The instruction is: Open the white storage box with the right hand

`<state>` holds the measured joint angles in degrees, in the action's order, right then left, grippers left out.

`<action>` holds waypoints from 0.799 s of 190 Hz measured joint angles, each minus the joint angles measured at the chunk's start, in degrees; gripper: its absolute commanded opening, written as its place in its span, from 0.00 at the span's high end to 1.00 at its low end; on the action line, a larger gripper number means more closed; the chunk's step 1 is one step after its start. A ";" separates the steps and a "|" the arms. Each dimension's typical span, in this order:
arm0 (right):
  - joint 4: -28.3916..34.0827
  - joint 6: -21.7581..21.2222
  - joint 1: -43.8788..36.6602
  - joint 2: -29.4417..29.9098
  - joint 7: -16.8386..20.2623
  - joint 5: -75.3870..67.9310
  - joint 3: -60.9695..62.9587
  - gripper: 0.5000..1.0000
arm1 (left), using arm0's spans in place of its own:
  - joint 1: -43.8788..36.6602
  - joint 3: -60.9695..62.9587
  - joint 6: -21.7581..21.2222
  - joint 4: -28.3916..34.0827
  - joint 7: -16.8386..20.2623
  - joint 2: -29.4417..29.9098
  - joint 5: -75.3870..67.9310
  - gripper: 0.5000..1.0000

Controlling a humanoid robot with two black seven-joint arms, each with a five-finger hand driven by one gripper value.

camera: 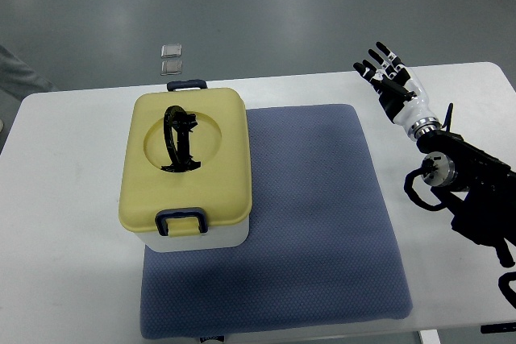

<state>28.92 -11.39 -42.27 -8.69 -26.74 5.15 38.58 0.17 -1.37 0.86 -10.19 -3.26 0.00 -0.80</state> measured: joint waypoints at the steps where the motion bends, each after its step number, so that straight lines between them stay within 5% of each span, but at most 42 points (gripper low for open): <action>1: 0.00 -0.01 0.00 0.01 0.00 -0.01 0.00 0.14 | 0.00 0.00 0.00 0.00 0.00 0.00 0.00 0.00; 152: -0.01 -0.49 -0.04 0.05 -0.59 -0.02 0.00 0.14 | 0.08 0.09 -0.44 0.04 0.01 0.00 -0.27 0.00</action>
<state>28.91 -11.88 -42.31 -8.64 -27.33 5.13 38.58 0.25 -1.28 0.43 -10.15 -3.25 0.00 -1.07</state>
